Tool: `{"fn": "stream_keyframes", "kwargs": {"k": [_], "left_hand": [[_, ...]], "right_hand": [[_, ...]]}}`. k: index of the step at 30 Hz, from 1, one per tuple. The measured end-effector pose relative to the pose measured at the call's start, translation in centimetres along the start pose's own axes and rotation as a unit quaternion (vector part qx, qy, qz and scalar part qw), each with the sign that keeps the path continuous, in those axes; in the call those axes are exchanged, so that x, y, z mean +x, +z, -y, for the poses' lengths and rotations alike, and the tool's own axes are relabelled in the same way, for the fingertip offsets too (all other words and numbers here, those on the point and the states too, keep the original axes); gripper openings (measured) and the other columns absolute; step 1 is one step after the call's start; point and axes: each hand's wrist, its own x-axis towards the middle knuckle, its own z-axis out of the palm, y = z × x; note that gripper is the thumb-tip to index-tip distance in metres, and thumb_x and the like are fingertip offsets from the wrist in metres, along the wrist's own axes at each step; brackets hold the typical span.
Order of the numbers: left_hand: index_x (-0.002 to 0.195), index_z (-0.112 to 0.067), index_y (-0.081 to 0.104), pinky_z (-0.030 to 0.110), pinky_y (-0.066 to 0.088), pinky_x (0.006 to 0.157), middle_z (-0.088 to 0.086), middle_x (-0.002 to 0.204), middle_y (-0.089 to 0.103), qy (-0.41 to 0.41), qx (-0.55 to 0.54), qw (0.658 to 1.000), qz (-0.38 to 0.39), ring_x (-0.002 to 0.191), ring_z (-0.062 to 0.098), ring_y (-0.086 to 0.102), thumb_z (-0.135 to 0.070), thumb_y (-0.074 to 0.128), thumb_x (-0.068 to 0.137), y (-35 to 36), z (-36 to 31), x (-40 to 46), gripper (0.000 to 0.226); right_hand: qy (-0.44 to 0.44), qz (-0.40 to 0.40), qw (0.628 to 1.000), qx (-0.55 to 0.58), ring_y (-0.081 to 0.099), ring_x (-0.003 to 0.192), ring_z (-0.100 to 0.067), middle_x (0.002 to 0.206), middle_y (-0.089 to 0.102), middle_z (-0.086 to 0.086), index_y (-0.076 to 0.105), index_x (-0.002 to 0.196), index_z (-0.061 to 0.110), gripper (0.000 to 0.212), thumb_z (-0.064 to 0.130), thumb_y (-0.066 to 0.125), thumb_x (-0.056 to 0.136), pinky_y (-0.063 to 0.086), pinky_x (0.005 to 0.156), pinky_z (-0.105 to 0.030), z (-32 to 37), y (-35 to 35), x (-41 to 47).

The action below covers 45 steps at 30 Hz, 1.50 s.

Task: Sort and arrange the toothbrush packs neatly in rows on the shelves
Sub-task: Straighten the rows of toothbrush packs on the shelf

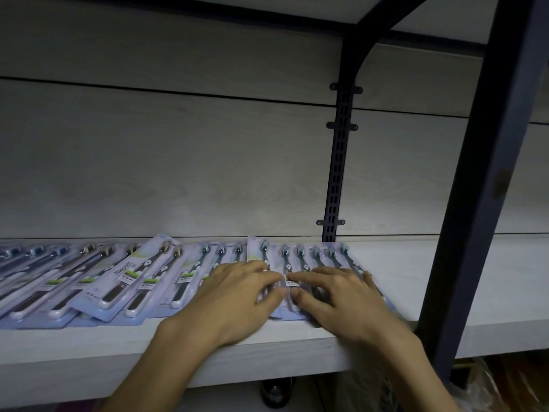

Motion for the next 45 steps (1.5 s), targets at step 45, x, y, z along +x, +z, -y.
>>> {"fn": "stream_keyframes", "kwargs": {"k": [45], "left_hand": [[0.129,-0.034,0.049,0.029,0.030,0.103,-0.014,0.125,0.041,-0.059,-0.070,0.996,-0.007,0.121,0.011,0.034,-0.036,0.037,0.095,1.3,2.6,-0.3,0.036]], "right_hand": [[-0.077,0.029,0.996,0.038,0.044,0.123,-0.010,0.131,0.049,0.025,0.032,0.127,0.066,0.054,0.081,0.017,0.078,0.027,0.106,-0.059,-0.7,0.6,0.8]]}}
